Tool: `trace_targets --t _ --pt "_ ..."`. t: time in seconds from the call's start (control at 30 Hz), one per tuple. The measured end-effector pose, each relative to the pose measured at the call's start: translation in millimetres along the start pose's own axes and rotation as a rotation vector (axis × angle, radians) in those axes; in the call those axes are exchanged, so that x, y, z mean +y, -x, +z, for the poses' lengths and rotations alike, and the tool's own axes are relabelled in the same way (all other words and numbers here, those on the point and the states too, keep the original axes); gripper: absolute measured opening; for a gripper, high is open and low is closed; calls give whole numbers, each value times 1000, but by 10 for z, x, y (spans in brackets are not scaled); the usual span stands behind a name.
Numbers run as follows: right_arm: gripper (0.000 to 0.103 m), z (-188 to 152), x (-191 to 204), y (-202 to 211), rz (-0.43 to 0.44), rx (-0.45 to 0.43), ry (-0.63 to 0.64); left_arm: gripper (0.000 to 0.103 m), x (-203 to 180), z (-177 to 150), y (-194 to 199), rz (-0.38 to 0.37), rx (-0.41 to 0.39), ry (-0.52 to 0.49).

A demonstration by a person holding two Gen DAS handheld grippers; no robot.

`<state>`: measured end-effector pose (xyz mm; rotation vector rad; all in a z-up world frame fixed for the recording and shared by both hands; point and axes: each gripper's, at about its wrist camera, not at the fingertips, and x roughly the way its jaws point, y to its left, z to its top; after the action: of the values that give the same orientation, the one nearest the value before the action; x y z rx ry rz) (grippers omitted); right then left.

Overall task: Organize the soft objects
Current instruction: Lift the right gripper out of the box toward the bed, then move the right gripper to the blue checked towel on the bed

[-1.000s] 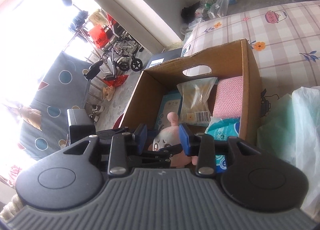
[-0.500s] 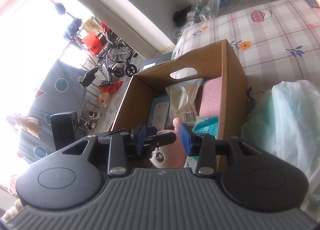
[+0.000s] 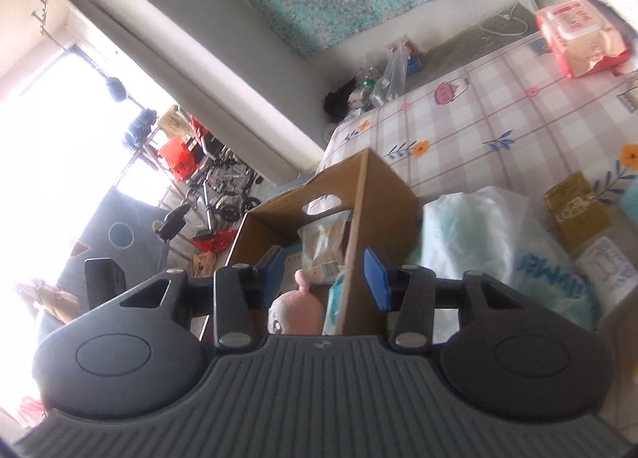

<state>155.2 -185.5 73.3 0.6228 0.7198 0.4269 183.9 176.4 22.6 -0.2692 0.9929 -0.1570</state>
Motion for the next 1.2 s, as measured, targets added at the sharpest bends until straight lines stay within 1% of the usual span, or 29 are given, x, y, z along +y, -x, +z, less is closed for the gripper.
trace_targets --t 0.13,0.23,0.33,0.47,0.53,0.6,0.7,0.73,0.8,0.83,0.9,0.97,1.03,1.13,1.2 --pt "53 77 -326 529 -150 -140 21 87 -413 8 70 -42 -25 -67" --pt "54 105 -648 910 -247 -219 -8 89 -816 20 67 -76 -42 -137" --pt "54 72 -1026 1198 -329 -266 -66 89 -1294 -11 -21 -118 -43 -222" --pt "54 -26 -1558 1369 -415 -288 -140 89 -1954 -131 -278 -137 -17 -351" --pt "54 -70 -1771 1348 -446 -285 -162 88 -2206 -180 -425 -142 7 -393" --pt "52 -69 -1935 1277 -474 -279 -162 84 -2435 -211 -599 -144 36 -424" --pt "47 -28 -2110 1162 -520 -268 -143 78 -2712 -258 -851 -147 83 -443" --pt "43 1 -2150 1112 -533 -264 -131 75 -2788 -269 -935 -144 96 -445" --pt "37 46 -2176 1056 -547 -254 -97 71 -2922 -285 -1092 -143 123 -457" --pt "36 74 -2164 1024 -556 -251 -78 68 -2987 -295 -1178 -142 140 -462" --pt "32 127 -2181 934 -591 -243 -33 63 -3086 -311 -1326 -142 172 -473" --pt "29 180 -2205 847 -626 -233 8 56 -3175 -329 -1457 -139 202 -480" --pt "26 246 -2261 732 -669 -206 46 52 -3228 -333 -1563 -140 229 -481" --pt "22 301 -2410 558 -728 -158 68 52 -3257 -318 -1656 -147 244 -476" --pt "18 313 -2494 465 -736 -127 70 52 -3261 -306 -1698 -149 253 -474"
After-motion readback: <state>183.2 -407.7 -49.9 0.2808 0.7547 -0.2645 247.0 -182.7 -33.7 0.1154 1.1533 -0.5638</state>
